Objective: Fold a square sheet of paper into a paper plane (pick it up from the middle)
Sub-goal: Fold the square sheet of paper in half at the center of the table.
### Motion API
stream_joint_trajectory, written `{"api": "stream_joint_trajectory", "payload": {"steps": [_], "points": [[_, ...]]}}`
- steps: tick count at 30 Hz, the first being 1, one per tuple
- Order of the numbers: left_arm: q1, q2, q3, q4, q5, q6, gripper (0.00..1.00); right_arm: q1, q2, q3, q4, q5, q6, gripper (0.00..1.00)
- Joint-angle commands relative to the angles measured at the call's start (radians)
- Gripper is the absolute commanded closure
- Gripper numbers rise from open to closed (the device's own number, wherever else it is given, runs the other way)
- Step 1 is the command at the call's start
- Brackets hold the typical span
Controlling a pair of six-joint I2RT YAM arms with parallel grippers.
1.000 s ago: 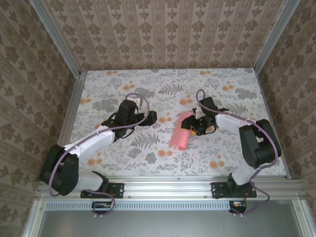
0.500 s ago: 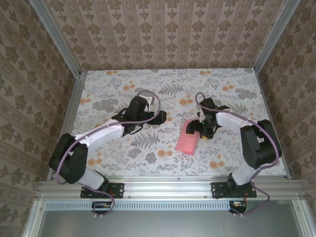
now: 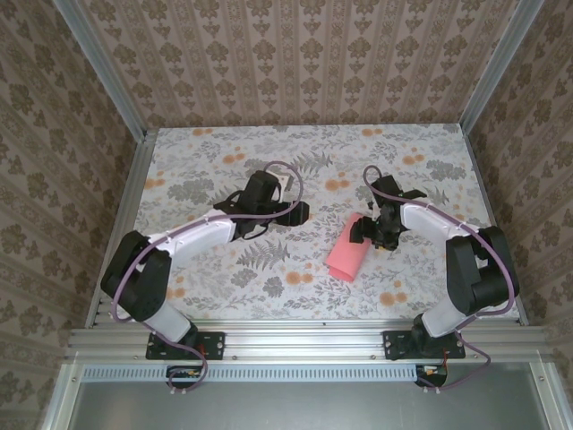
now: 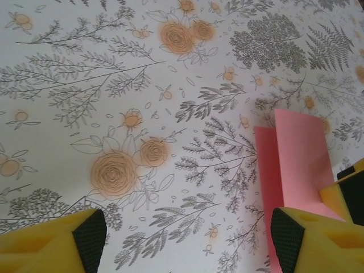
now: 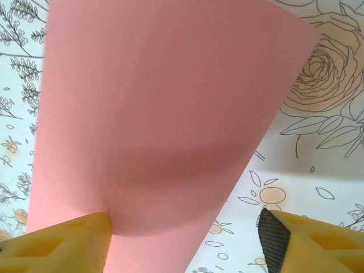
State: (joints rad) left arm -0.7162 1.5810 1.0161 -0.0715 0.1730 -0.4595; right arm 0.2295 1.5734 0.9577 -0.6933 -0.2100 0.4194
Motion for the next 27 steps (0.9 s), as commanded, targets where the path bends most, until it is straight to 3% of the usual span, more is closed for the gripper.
{"api": "stream_joint_trajectory", "payload": {"steps": [1,8,20,27], "points": [[-0.019,0.022,0.044,-0.021,0.029,0.014,0.24,-0.011,-0.017,-0.027,-0.043,0.024,-0.046,0.32],[-0.046,0.069,0.081,-0.028,0.040,0.001,0.27,-0.025,0.019,-0.045,0.009,-0.046,-0.057,0.41],[-0.048,0.073,0.084,-0.043,0.009,-0.009,0.27,-0.027,0.087,-0.083,0.150,-0.202,-0.047,0.45],[-0.045,0.056,0.075,-0.046,-0.023,-0.018,0.26,-0.026,0.102,-0.098,0.308,-0.393,0.000,0.50]]}}
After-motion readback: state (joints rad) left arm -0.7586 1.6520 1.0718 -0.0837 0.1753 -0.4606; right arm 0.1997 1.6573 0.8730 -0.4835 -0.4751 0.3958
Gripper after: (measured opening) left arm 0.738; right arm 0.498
